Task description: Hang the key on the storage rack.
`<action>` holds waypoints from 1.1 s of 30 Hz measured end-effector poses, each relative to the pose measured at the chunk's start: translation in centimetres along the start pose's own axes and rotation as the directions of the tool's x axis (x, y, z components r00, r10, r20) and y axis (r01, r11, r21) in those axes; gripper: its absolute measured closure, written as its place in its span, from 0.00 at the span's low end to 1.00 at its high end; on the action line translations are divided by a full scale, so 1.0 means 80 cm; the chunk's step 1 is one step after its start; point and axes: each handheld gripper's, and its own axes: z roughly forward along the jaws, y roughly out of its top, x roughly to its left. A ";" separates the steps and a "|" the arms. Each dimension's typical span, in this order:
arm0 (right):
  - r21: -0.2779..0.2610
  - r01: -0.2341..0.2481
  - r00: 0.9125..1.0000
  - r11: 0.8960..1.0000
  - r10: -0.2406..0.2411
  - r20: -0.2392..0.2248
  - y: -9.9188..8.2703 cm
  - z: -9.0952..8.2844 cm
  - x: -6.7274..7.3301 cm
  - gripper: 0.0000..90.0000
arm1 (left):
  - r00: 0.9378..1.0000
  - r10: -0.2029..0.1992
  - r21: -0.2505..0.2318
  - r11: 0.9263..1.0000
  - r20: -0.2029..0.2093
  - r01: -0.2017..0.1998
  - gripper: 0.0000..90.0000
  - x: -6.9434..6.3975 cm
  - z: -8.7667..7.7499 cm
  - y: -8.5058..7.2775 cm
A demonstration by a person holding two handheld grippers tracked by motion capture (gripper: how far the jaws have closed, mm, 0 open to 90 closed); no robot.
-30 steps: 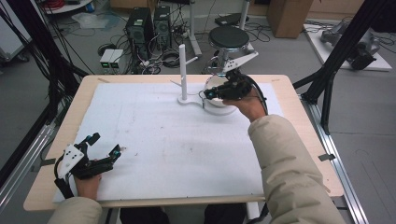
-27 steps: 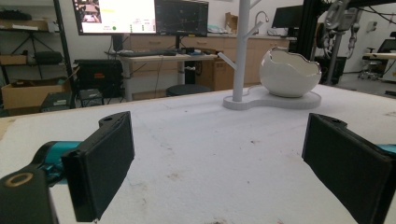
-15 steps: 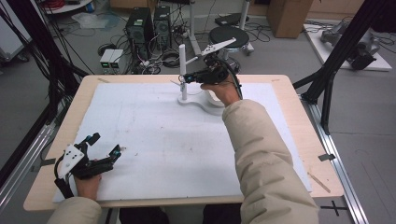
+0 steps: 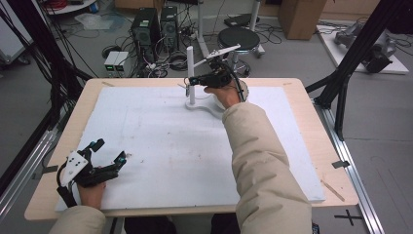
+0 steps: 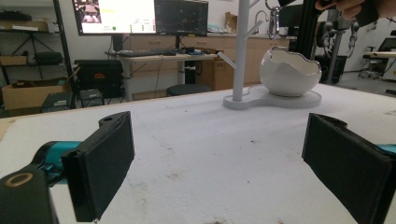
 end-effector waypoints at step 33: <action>-0.006 -0.067 0.994 0.998 0.067 0.090 -0.020 0.027 -0.039 0.98 | 1.000 -0.004 0.001 1.000 -0.001 0.004 0.11 0.001 0.001 0.000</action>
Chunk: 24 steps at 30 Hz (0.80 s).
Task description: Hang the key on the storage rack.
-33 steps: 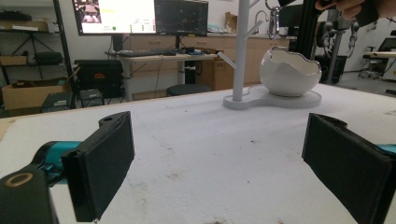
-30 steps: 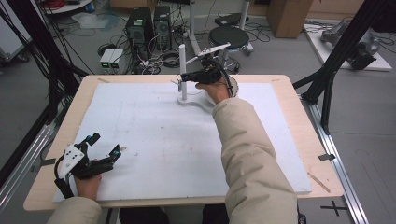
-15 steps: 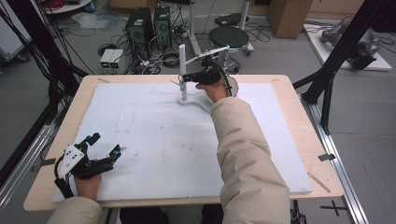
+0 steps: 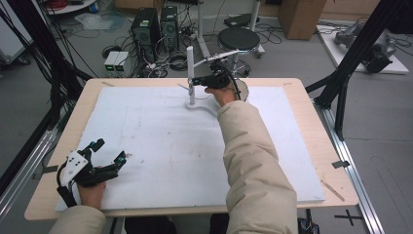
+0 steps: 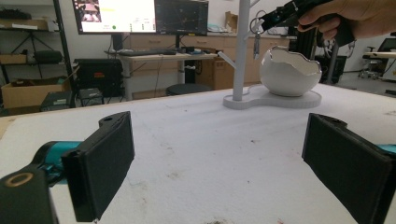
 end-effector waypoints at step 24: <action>-0.046 0.006 1.000 0.999 -0.005 0.025 0.005 -0.034 0.012 0.82 | 1.000 -0.004 0.003 1.000 -0.001 0.004 0.11 0.001 0.000 0.000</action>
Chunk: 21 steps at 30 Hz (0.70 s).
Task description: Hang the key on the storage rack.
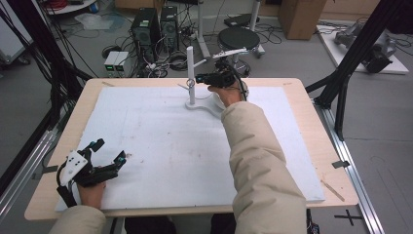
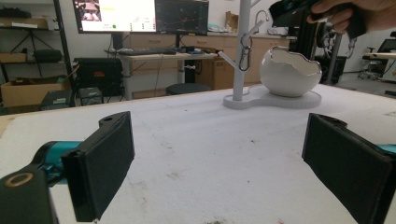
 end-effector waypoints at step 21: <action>-0.184 0.094 0.992 0.978 -0.077 0.100 -0.111 -0.189 0.038 0.01 | 1.000 0.004 -0.005 1.000 0.001 -0.004 0.11 -0.001 0.000 0.000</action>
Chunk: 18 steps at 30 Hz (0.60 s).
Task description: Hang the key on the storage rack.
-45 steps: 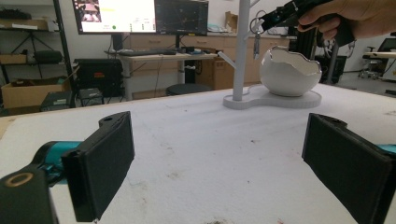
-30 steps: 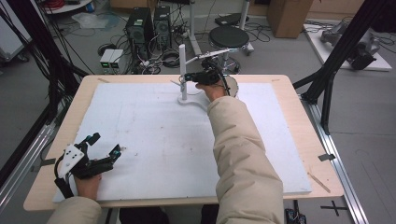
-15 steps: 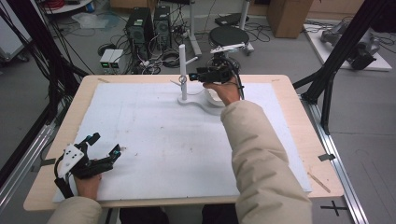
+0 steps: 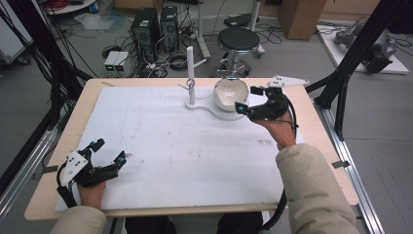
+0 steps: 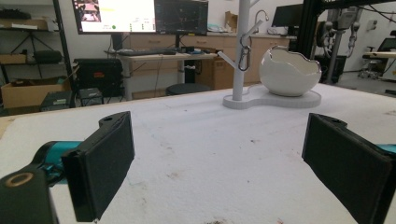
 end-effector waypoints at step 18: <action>-0.190 0.067 0.989 0.979 -0.040 0.144 -0.172 -0.070 -0.010 0.01 | 1.000 0.006 -0.004 1.000 0.001 -0.006 0.11 0.000 -0.001 0.000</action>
